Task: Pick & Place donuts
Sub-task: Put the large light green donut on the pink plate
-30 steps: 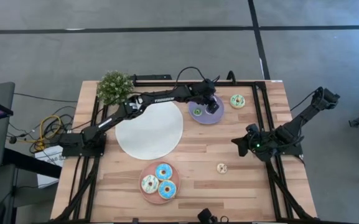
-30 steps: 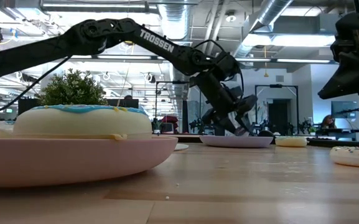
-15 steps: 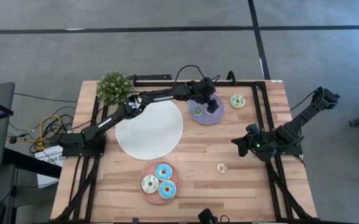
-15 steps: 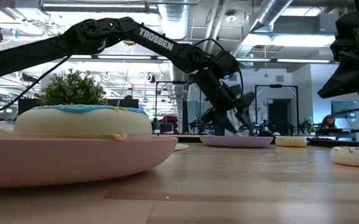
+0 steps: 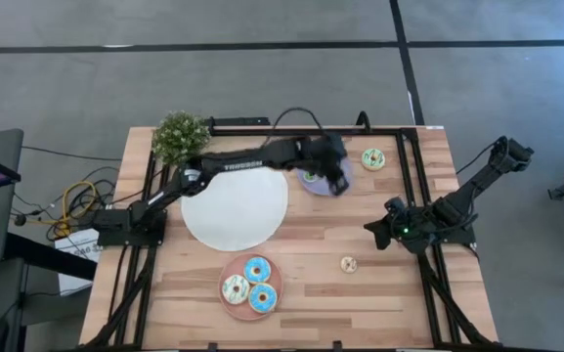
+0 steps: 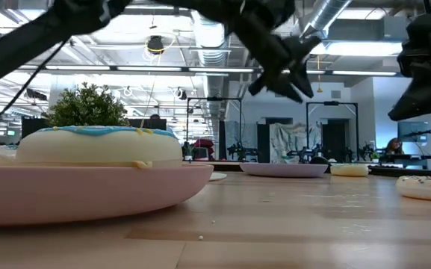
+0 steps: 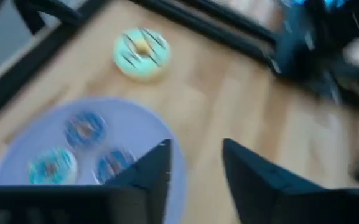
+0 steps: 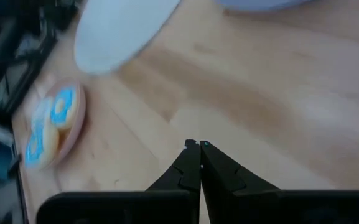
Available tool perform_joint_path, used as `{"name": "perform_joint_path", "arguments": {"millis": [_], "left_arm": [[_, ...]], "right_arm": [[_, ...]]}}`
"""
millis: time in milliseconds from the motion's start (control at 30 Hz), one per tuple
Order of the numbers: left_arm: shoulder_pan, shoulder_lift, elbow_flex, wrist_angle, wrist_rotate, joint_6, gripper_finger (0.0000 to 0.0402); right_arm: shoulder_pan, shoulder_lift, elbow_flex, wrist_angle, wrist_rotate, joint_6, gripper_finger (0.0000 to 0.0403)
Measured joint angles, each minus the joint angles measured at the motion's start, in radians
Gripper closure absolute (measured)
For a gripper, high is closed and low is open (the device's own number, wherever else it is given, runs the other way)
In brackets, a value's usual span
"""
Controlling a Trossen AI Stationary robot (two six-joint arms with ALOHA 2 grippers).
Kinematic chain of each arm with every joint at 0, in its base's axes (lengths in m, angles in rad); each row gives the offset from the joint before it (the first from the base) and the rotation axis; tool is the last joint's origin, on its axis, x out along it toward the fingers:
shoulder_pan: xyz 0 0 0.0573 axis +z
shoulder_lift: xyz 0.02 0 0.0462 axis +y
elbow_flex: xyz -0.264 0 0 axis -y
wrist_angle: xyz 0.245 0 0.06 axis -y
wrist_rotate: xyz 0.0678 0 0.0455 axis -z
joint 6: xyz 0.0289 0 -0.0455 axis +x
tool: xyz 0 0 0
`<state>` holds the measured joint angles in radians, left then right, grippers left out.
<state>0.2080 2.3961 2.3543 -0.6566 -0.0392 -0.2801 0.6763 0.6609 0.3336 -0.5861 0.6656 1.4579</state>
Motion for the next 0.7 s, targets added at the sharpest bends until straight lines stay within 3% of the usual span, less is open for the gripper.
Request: {"name": "perform_joint_path", "arguments": {"millis": [167,267,333,533,700], "left_arm": [[-0.126,-0.033,-0.001,-0.17,-0.064,0.028,0.0386],[-0.205,-0.043,-0.001,-0.137,0.07,0.035,0.0389],[-0.272,-0.044,0.0,-0.125,0.101,0.038,0.0391],[-0.422,-0.04,-0.043,-0.126,-0.069,-0.016,0.0398],[-0.453,-0.04,-0.059,-0.123,-0.073,-0.028,0.0401]], "right_arm": [[0.02,0.0,0.0,-0.004,-0.161,-0.075,0.0403],[0.038,0.0,0.0,-0.004,-0.192,-0.092,0.0403],[0.051,0.0,0.0,-0.004,-0.192,-0.097,0.0403],[0.063,0.0,0.0,-0.003,-0.194,-0.096,0.0403],[0.063,0.0,0.0,0.035,-0.193,-0.096,0.0403]]}}
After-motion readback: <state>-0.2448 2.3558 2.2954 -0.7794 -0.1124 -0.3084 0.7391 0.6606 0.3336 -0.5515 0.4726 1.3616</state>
